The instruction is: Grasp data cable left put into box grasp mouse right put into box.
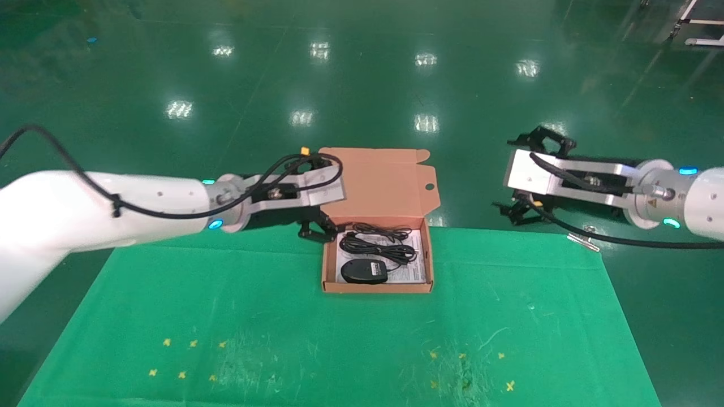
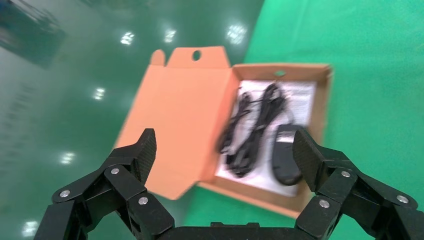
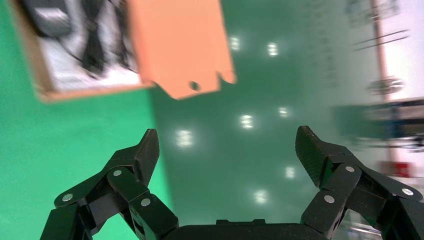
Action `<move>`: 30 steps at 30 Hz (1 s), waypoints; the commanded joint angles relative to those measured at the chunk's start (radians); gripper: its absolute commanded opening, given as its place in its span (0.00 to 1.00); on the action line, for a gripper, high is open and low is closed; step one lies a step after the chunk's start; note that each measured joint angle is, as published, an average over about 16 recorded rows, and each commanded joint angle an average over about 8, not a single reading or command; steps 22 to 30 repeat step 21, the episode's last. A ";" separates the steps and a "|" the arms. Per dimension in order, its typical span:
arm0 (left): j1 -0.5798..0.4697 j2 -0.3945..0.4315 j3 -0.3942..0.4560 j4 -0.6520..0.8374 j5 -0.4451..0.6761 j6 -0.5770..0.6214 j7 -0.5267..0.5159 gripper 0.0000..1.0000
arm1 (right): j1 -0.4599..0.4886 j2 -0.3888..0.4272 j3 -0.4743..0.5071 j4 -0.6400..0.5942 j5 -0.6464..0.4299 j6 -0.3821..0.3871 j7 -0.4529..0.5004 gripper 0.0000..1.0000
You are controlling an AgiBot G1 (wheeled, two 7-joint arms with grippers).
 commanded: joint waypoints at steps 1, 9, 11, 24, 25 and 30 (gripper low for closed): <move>0.021 -0.021 -0.031 -0.016 -0.030 0.033 -0.005 1.00 | -0.022 0.004 0.030 0.003 0.037 -0.032 -0.002 1.00; 0.106 -0.103 -0.156 -0.081 -0.151 0.163 -0.024 1.00 | -0.108 0.019 0.148 0.015 0.183 -0.158 -0.011 1.00; 0.127 -0.124 -0.187 -0.097 -0.181 0.195 -0.028 1.00 | -0.130 0.023 0.177 0.018 0.219 -0.190 -0.013 1.00; 0.220 -0.214 -0.324 -0.168 -0.314 0.338 -0.049 1.00 | -0.225 0.039 0.307 0.031 0.379 -0.329 -0.022 1.00; 0.220 -0.214 -0.324 -0.168 -0.314 0.338 -0.049 1.00 | -0.225 0.039 0.307 0.031 0.379 -0.329 -0.022 1.00; 0.220 -0.214 -0.324 -0.168 -0.314 0.338 -0.049 1.00 | -0.225 0.039 0.307 0.031 0.379 -0.329 -0.022 1.00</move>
